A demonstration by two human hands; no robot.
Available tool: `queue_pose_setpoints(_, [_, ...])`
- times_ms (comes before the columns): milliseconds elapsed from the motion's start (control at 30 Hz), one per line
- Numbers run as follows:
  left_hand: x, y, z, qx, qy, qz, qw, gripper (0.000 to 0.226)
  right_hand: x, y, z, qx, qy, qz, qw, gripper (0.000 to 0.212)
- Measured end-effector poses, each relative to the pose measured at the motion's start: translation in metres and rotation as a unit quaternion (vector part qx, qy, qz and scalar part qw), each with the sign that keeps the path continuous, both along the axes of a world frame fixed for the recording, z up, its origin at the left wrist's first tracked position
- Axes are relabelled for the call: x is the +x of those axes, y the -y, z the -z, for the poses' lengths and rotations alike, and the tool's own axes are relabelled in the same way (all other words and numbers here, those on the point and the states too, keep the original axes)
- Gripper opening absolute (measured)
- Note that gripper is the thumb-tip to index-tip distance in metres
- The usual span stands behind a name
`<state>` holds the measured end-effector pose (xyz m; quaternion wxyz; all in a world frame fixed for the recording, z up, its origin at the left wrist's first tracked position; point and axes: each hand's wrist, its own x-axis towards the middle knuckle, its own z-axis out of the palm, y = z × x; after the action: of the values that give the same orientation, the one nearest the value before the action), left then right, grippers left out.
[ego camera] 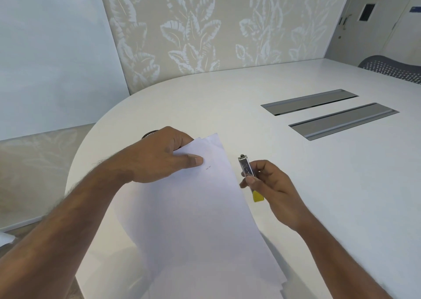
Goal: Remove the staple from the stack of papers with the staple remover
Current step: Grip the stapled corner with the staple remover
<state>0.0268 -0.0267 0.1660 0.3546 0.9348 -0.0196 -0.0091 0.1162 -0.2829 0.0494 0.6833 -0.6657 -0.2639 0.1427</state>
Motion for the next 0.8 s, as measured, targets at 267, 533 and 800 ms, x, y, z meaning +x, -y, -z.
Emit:
queue_pose_setpoints(267, [-0.016,0.014,-0.017,-0.027,0.020,0.007,0.999,0.040,-0.060,0.021,-0.070,0.022,0.122,0.014,0.992,0.015])
queue_pose_setpoints(533, [-0.035,0.023,-0.040,-0.086,0.027,-0.008,0.996,0.038,-0.106,0.006,-0.088,0.002,0.112,0.050,0.992,0.011])
queue_pose_setpoints(800, [-0.050,0.027,-0.051,-0.179,-0.008,0.004,0.984,0.026,-0.115,0.003,-0.099,0.037,0.084,0.062,0.994,0.016])
